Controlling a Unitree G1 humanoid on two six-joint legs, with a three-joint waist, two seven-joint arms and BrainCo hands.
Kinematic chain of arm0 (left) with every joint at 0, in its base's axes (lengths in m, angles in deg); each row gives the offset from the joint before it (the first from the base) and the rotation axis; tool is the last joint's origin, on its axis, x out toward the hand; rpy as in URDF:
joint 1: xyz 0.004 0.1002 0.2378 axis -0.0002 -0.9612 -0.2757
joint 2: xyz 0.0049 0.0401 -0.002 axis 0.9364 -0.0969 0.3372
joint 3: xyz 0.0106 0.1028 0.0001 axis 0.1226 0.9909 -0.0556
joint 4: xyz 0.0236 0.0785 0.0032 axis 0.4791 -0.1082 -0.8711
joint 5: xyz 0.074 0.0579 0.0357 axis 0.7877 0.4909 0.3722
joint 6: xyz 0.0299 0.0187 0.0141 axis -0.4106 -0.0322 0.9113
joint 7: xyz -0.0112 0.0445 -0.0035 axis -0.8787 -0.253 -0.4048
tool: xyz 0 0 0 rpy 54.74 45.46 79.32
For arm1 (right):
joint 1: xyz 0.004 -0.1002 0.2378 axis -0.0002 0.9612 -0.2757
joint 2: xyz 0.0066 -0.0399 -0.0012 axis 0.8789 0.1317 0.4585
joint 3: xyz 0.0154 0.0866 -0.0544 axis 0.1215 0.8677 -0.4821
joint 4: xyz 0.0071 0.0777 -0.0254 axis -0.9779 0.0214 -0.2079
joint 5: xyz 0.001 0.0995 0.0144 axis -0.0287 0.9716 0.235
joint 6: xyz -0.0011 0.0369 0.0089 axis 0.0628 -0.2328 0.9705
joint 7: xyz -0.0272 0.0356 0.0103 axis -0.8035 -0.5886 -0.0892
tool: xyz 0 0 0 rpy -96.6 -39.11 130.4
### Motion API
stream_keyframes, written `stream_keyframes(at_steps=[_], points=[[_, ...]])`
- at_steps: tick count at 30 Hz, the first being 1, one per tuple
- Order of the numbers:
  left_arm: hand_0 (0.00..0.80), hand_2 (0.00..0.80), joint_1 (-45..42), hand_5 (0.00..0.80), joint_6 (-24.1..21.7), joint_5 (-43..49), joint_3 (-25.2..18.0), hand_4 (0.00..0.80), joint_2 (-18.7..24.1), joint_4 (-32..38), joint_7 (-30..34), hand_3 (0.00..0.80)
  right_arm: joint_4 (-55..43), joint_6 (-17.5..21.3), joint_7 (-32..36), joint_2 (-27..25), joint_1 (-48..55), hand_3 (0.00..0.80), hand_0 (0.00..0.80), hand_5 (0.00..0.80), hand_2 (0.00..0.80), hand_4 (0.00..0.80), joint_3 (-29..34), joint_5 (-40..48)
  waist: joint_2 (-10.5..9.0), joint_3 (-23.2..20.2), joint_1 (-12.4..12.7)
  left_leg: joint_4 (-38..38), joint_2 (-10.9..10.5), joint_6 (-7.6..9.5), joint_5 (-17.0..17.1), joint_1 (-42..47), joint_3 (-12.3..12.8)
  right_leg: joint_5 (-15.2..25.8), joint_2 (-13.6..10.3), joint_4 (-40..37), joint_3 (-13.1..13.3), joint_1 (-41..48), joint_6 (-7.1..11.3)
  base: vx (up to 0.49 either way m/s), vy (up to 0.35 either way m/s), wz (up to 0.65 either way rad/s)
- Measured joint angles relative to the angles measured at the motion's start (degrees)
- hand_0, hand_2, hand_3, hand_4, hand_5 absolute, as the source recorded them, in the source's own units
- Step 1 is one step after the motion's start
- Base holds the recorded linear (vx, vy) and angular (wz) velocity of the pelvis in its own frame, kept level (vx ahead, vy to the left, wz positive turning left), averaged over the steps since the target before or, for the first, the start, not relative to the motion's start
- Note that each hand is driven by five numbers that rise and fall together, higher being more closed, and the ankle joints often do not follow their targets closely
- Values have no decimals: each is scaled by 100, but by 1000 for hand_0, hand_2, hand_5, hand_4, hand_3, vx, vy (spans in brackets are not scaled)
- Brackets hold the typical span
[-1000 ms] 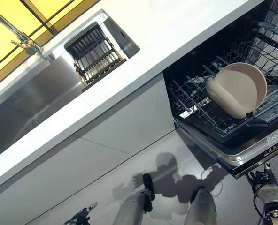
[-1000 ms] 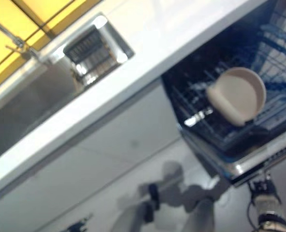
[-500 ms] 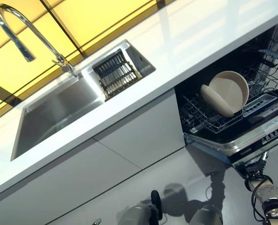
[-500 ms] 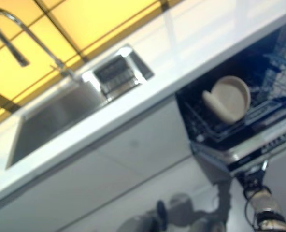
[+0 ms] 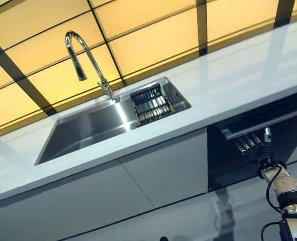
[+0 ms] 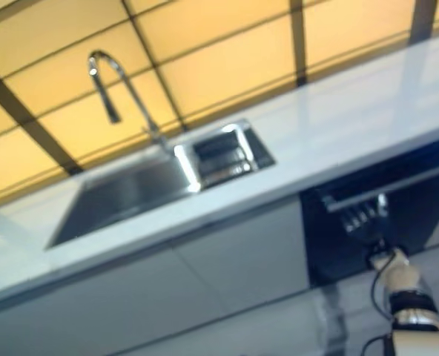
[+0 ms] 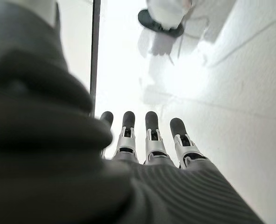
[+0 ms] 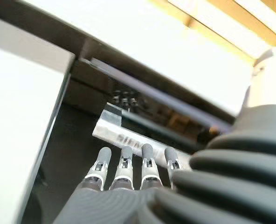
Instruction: Take plates into dishwasher
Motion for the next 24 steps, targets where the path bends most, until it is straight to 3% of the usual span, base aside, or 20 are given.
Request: stream_keyframes(at_steps=[3,9,12,17,21,22,23,24], points=[[0,0,82,0,-118,59,0,0,181,-147,3,0,580,-259,133,-103,-3,0,0,0,0,0,-126,-1367,-295,-179,21,-142,115,-55,38,-14,2,59,189,-252,11,20,-32,-37,-42,1],[0,0,434,0,-133,93,-1,0,525,-232,-19,0,1003,-439,521,-237,376,0,0,0,0,0,-825,-3710,-536,-285,-13,-369,382,-151,117,-124,3,346,604,-843,13,29,-101,-54,-81,-5],[0,0,755,0,-143,93,1,0,613,-233,-115,0,1076,-406,645,-171,980,0,0,0,0,0,-931,-4449,-674,-370,-49,-372,407,-196,172,-246,-242,370,838,-1157,92,185,-148,-52,-247,42],[0,0,782,0,-171,100,-128,0,583,-264,-270,0,1261,113,442,562,1617,0,0,0,0,0,-933,-5019,-959,-423,24,-385,553,-77,274,-340,-316,451,1134,-1589,-21,378,-292,-93,-181,21],[0,0,989,0,-124,461,-117,0,454,-260,-277,0,1331,437,103,1094,2104,0,0,0,0,0,-947,-4928,-1003,-410,115,-423,587,153,502,-583,-224,561,1228,-1858,-363,398,-432,-91,59,42],[0,0,1046,0,-72,796,-102,0,436,-261,-248,0,1337,520,1,1269,2281,0,0,0,0,0,-946,-4746,-1075,-380,126,-141,520,101,427,-733,8,573,1151,-1884,-490,403,-444,-83,228,33],[0,0,1027,0,-30,1209,3,0,441,-268,-201,0,1340,645,-110,1489,2390,0,0,0,0,0,-959,-4587,-1169,-358,135,460,374,144,-43,-851,200,594,987,-1878,-548,416,-409,-107,335,19],[0,0,1013,0,12,1579,176,0,442,-283,-156,0,1329,764,-189,1626,2506,0,0,0,0,0,-1011,-4496,-1183,-363,92,555,260,189,-199,-742,366,623,906,-1904,-549,429,-360,-106,319,11]])
